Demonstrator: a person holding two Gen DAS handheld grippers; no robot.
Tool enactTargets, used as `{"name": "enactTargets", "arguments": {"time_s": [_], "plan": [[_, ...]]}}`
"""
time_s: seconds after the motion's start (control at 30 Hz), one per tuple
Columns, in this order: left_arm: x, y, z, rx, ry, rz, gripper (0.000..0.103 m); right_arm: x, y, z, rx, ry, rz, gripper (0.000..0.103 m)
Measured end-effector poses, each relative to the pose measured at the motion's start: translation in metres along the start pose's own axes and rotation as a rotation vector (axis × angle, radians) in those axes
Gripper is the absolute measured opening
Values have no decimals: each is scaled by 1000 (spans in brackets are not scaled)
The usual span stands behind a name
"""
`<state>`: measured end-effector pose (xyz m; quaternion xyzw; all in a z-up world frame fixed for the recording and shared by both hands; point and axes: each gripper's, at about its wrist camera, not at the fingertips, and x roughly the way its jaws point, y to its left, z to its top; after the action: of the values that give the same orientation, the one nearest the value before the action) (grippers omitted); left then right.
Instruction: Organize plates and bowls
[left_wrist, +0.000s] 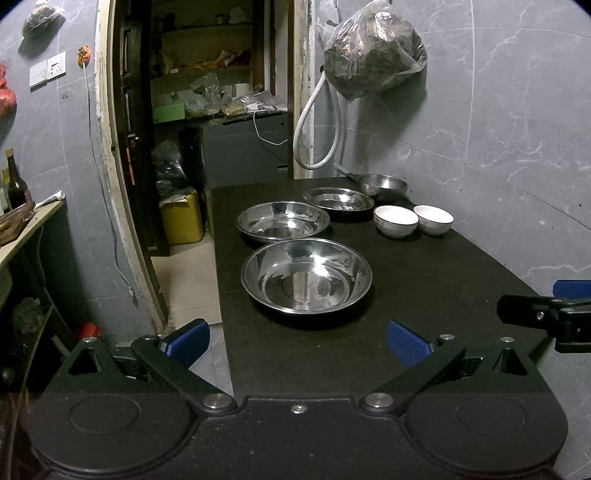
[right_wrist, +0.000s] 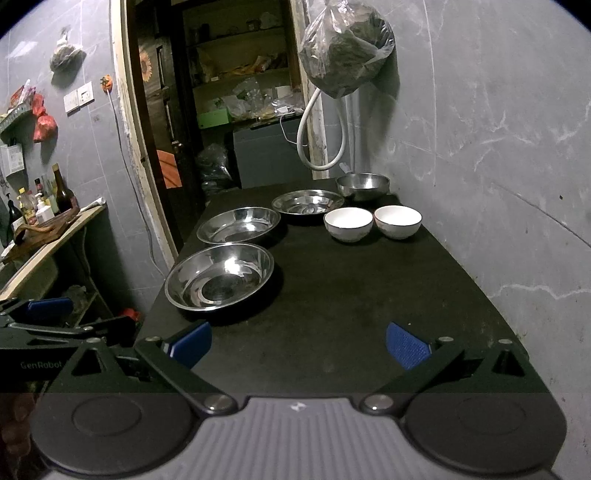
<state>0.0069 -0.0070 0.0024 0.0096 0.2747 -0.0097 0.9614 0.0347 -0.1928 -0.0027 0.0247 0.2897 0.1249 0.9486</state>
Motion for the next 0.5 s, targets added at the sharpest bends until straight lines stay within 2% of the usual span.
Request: {"name": "enactTargets", "arguments": {"time_s": [0.5], "plan": [[0, 2, -1, 1, 0, -1, 102, 2, 0, 1, -4, -1, -2, 103]]}}
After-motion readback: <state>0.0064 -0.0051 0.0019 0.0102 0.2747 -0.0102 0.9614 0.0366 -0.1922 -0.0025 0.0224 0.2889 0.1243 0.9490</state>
